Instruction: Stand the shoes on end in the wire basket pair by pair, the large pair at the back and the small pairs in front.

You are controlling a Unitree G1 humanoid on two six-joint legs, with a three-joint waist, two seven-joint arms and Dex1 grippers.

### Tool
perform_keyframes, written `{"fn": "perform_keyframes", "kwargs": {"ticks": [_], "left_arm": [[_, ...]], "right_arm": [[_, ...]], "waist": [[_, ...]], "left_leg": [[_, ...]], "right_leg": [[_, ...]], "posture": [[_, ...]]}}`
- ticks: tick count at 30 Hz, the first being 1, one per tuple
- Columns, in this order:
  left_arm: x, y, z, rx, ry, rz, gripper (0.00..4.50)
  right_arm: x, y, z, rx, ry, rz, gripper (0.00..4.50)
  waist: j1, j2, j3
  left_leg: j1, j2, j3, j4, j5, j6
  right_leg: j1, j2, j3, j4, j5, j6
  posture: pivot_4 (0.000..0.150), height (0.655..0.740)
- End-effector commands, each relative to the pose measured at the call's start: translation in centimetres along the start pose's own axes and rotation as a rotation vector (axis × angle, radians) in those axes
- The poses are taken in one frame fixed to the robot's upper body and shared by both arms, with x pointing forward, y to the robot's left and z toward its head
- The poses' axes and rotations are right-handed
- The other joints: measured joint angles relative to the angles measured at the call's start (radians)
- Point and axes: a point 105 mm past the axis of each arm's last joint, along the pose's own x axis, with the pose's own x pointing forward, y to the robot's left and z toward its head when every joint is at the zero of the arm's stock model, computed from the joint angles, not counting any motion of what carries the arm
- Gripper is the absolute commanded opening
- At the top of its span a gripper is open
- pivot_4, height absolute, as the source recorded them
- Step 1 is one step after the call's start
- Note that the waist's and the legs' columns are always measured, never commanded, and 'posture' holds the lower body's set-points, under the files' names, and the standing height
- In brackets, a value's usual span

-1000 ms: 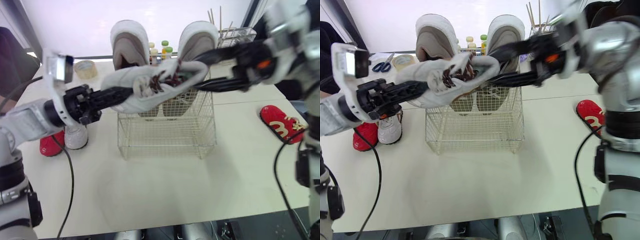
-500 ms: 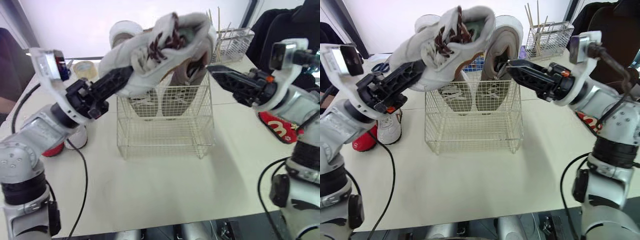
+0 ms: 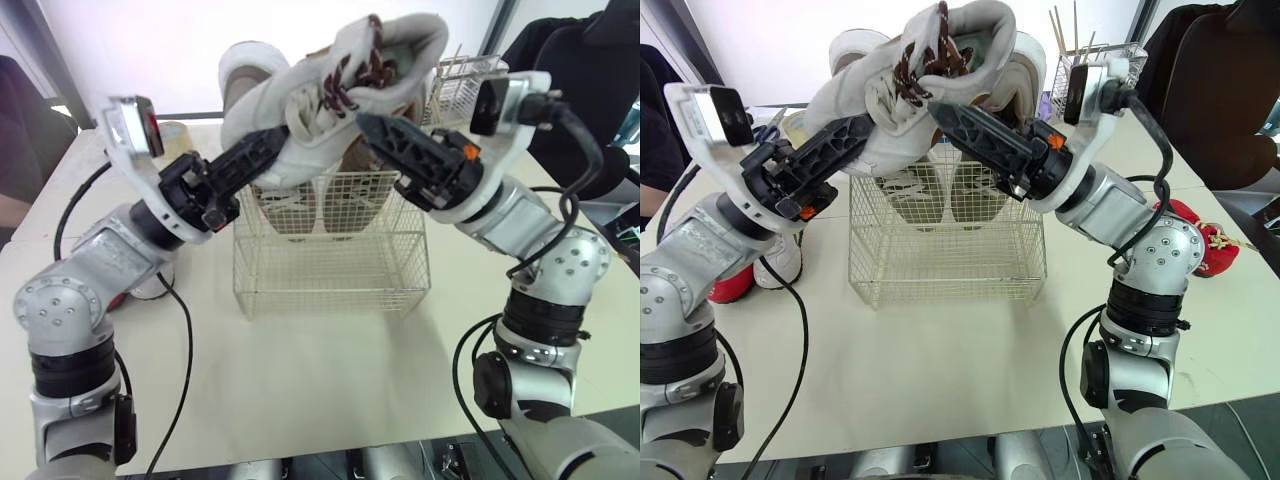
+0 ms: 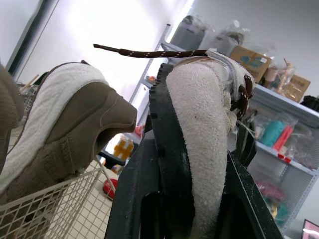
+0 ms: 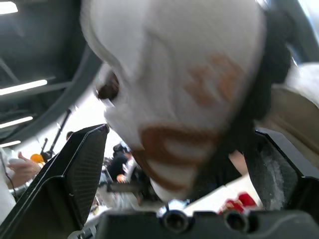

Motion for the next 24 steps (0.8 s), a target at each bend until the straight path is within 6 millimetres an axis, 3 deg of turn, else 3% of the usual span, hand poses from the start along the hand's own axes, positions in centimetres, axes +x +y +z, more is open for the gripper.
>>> {"fn": "perform_keyframes", "kwargs": {"ticks": [1, 6, 7, 10, 15, 16, 18, 24], "left_arm": [[-0.3, -0.7, 0.8, 0.027, -0.032, -0.012, 0.35], [-0.3, -0.2, -0.1, 0.017, -0.03, 0.006, 0.35], [-0.2, -0.2, -0.3, 0.016, -0.03, 0.009, 0.35], [-0.1, -0.1, -0.8, 0.019, -0.028, 0.018, 0.35], [0.1, 0.0, -1.3, 0.034, -0.007, 0.028, 0.35], [0.1, 0.0, -1.4, 0.036, 0.001, 0.029, 0.35], [-0.1, 0.0, -1.9, 0.043, 0.041, 0.035, 0.35], [-1.3, -0.2, -2.5, 0.102, 0.155, 0.047, 3.25]], "right_arm": [[0.9, 1.1, 1.1, -0.029, -0.046, 0.055, 4.47], [1.4, 1.2, 1.0, -0.025, -0.047, 0.064, 4.47], [1.6, 1.1, 0.8, -0.024, -0.039, 0.061, 4.24], [1.8, 1.1, 0.4, -0.027, -0.021, 0.062, 3.19], [1.8, 1.0, 0.3, -0.037, -0.011, 0.059, 0.83], [1.8, 1.0, 0.3, -0.041, -0.007, 0.055, 0.61], [1.8, 0.8, 0.4, -0.066, 0.012, 0.036, 0.59], [1.4, 0.6, 1.5, -0.141, 0.071, 0.019, 0.59]], "waist": [[0.001, 0.0, 0.0], [0.001, 0.0, 0.0], [0.0, 0.0, 0.0], [0.0, 0.0, 0.0], [0.0, 0.0, 0.0], [0.0, 0.0, 0.0], [-0.001, 0.0, 0.0], [-0.003, 0.0, 0.0]], "left_leg": [[0.0, 0.0, 0.0, 0.0, 0.0, 0.0], [0.0, 0.0, 0.0, 0.0, 0.0, 0.0], [0.0, 0.0, 0.0, 0.0, 0.0, 0.0], [0.0, 0.0, 0.0, 0.0, 0.0, 0.0], [0.0, 0.0, 0.0, 0.0, 0.0, 0.0], [0.0, 0.0, 0.0, 0.0, 0.0, 0.0], [0.0, 0.0, 0.0, 0.0, 0.0, 0.0], [0.0, 0.0, 0.0, -0.001, 0.0, 0.0]], "right_leg": [[0.0, 0.0, 0.0, 0.0, 0.0, 0.0], [0.0, 0.0, 0.0, 0.0, 0.0, 0.0], [0.0, 0.0, 0.0, 0.0, 0.0, 0.0], [0.0, 0.0, 0.0, 0.0, 0.0, 0.0], [0.0, 0.0, 0.0, 0.0, 0.0, 0.0], [0.0, 0.0, 0.0, 0.0, 0.0, 0.0], [0.0, 0.0, 0.0, 0.0, 0.0, 0.0], [0.0, 0.0, 0.0, -0.001, 0.0, 0.0]], "posture": [[0.15, 0.74], [0.15, 0.74], [0.15, 0.74], [0.15, 0.74], [0.15, 0.74], [0.15, 0.74], [0.15, 0.74], [0.15, 0.74]]}}
